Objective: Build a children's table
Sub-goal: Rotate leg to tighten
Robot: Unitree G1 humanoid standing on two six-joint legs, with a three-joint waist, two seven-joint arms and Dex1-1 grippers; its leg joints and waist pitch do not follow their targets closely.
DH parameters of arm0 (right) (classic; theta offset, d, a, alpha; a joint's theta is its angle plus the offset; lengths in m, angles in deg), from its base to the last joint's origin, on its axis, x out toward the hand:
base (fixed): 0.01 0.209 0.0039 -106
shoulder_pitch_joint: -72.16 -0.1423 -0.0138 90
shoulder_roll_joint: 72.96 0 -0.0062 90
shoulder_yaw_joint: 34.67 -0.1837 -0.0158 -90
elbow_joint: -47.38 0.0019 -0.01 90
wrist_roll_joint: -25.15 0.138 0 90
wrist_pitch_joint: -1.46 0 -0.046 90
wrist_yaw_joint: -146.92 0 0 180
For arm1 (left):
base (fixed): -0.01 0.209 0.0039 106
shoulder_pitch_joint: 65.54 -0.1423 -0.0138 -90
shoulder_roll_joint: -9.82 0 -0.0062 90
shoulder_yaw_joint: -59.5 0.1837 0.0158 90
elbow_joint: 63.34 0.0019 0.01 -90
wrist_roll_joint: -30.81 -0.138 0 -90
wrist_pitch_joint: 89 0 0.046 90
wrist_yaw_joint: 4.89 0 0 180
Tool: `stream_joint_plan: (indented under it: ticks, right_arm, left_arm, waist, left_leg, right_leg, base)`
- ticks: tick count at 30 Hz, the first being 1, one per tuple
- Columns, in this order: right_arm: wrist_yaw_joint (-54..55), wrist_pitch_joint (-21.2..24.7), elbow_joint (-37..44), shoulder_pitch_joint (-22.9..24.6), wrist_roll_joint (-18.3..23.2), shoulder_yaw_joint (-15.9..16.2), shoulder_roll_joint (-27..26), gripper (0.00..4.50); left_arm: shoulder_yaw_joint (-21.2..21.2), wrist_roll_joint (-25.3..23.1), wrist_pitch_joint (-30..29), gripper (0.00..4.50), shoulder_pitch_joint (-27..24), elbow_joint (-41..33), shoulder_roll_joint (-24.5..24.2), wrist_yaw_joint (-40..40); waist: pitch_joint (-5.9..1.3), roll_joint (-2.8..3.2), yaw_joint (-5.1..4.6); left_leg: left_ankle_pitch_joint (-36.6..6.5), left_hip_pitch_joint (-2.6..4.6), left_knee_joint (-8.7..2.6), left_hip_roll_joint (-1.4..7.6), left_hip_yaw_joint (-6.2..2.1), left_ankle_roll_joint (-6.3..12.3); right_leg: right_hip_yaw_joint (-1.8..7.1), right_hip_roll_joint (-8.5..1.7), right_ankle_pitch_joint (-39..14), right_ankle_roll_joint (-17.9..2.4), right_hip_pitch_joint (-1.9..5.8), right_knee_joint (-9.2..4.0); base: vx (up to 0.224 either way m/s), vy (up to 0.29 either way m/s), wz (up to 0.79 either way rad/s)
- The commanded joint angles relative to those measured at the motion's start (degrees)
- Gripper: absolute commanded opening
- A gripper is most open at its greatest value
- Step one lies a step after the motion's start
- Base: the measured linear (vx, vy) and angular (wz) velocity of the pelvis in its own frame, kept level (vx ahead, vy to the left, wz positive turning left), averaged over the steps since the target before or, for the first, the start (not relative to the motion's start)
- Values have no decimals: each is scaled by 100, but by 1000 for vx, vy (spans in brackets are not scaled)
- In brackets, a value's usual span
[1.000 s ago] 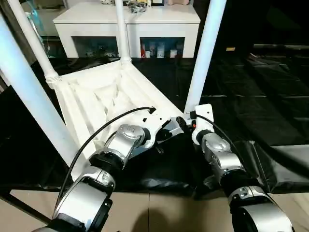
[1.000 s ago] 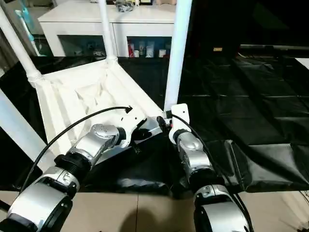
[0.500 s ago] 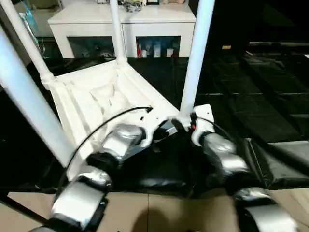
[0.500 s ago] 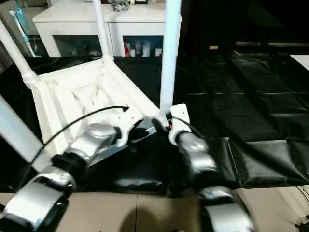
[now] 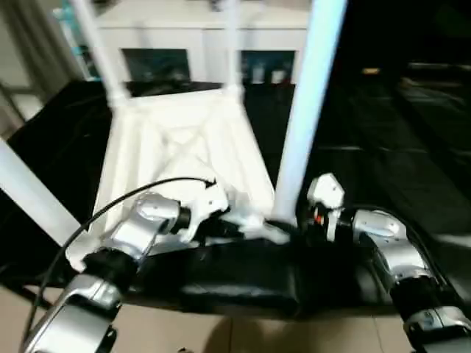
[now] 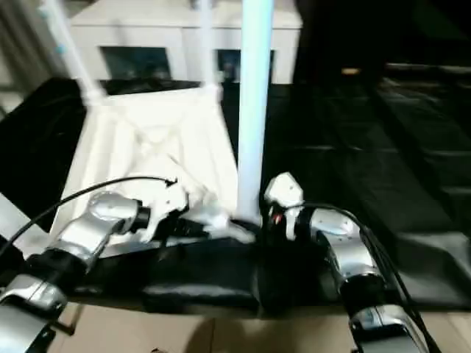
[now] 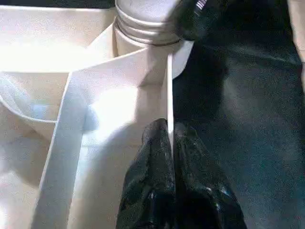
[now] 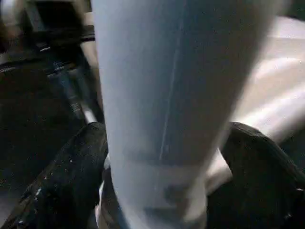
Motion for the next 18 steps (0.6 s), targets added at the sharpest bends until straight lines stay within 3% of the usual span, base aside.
stream_joint_plan:
  ticks: [1, 5, 10, 12, 18]
  right_arm:
    - [-197, 56, 132, 69, 5, 102, 50, 390]
    - [-365, 90, 177, 121, -32, 182, 97, 390]
    - [-404, 123, 156, 113, -37, 174, 149, 390]
    - [-415, 159, 174, 109, 1, 150, 166, 363]
    - [-590, 250, 274, 164, 115, 99, 246, 314]
  left_arm:
    - [152, -82, -108, 0, -99, 6, -140, 181]
    - [142, -46, -160, 0, -155, -130, -234, 284]
    - [157, -36, -198, 0, -184, -220, -266, 301]
    - [157, -46, -231, 0, -199, -269, -265, 317]
    - [169, -22, -306, 0, -207, -319, -276, 317]
  waist:
    - [-386, -69, 0]
    - [-413, -66, 30]
    - [-373, -46, 6]
    - [-369, -47, 3]
    - [-392, -63, 15]
  left_leg:
    - [-1326, 45, -359, 184, -30, 541]
    - [-872, -7, -309, 169, -25, 638]
    - [-1413, 15, -349, 180, -33, 438]
    - [-1526, 28, -361, 179, -33, 348]
    - [-1234, 11, -326, 172, -31, 443]
  right_leg:
    - [178, -179, -1246, -1413, 231, -309]
    - [151, -153, -478, -1573, 267, -201]
    - [157, -165, -1134, -1436, 256, -276]
    - [164, -163, -1298, -1377, 252, -295]
    - [164, -160, -942, -1422, 274, -250]
  base:
    - [54, -9, 2]
    - [0, 0, 0]
    - [0, 0, 0]
    - [0, 0, 0]
    - [0, 0, 0]
